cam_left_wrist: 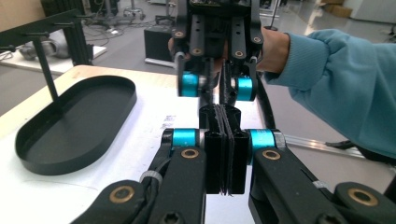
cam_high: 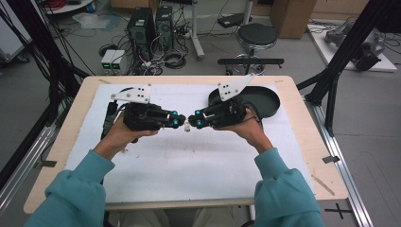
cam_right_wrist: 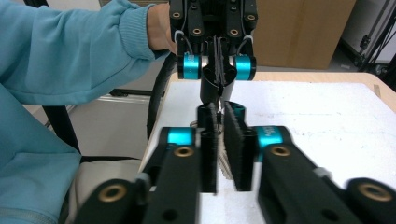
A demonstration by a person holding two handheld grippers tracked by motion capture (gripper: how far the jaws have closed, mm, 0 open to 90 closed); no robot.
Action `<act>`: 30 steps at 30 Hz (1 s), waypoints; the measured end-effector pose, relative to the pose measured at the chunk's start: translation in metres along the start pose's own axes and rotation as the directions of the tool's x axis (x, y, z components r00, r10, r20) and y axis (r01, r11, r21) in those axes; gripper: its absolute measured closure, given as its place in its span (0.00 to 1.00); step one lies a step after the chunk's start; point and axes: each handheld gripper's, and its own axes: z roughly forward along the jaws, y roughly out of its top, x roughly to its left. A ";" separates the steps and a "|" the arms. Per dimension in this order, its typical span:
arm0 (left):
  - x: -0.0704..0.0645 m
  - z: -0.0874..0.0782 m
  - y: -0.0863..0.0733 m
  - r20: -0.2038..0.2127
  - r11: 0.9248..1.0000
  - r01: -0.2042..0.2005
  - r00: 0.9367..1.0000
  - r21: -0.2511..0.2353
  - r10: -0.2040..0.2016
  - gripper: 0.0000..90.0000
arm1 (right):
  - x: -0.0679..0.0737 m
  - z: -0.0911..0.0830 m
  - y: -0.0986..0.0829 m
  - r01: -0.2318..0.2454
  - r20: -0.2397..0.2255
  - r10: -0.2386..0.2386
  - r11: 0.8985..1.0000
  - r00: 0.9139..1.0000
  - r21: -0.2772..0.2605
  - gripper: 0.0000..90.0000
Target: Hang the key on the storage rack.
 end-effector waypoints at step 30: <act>0.007 -0.010 -0.005 -0.118 0.997 0.039 0.992 -0.066 -0.046 0.12 | -0.003 -0.007 0.000 -0.060 0.080 0.059 0.998 0.995 0.012 0.99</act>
